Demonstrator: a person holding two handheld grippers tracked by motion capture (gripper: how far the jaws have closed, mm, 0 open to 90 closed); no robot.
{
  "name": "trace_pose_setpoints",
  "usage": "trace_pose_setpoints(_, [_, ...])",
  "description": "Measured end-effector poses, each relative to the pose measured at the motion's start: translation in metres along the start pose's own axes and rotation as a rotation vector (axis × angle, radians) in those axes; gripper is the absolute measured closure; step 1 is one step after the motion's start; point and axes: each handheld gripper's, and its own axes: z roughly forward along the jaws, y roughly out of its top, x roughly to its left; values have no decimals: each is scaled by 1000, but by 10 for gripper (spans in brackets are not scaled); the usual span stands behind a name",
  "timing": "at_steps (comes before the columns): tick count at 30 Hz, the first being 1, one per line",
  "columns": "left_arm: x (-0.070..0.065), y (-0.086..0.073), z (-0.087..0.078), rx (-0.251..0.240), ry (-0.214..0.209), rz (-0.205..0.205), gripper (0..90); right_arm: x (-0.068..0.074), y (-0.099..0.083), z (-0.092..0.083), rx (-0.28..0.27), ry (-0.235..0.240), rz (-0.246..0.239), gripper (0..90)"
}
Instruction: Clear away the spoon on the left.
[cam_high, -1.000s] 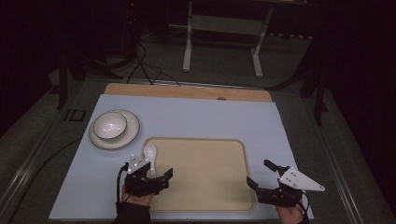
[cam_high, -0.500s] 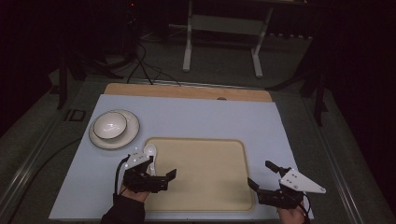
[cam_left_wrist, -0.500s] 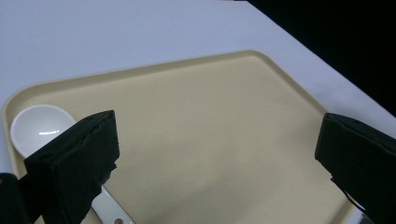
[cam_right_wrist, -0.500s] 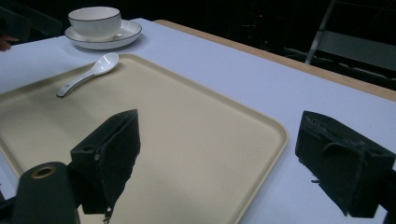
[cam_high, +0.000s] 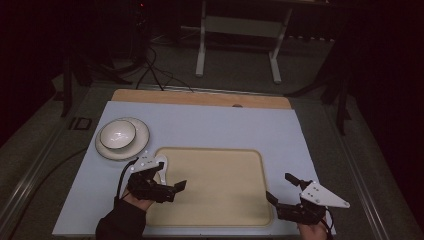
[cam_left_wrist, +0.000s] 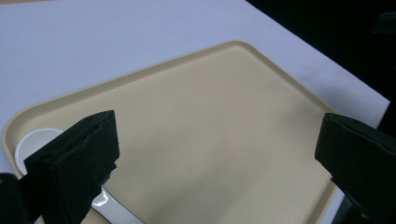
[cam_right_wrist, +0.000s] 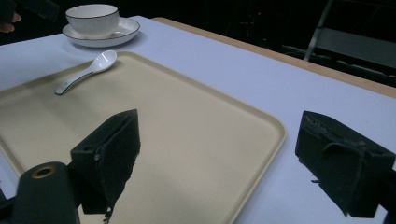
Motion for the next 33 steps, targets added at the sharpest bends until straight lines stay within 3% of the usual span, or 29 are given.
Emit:
trace_pose_setpoints(4, [4, 1, -3, 3, -21, 3, 3, 0, 0, 0, 3, 3, -4, 140])
trace_pose_setpoints(9, [6, 2, -8, 24, -27, 62, 3, 1, 0, 0, 3, 4, -8, 140])
trace_pose_setpoints(16, [12, -4, -20, 26, -19, 86, 3, 1, 0, 1, 5, 5, -7, 140])
trace_pose_setpoints(29, [31, -32, -39, 1, 17, 80, 3, 1, 0, 2, 8, 2, -12, 140])
trace_pose_setpoints(31, [35, -36, -41, -14, -7, 90, 3, 1, 0, 2, 10, 2, -14, 140])
trace_pose_setpoints(33, [38, -39, -42, -25, -2, 89, 3, 2, 1, 2, 10, 4, -15, 140])
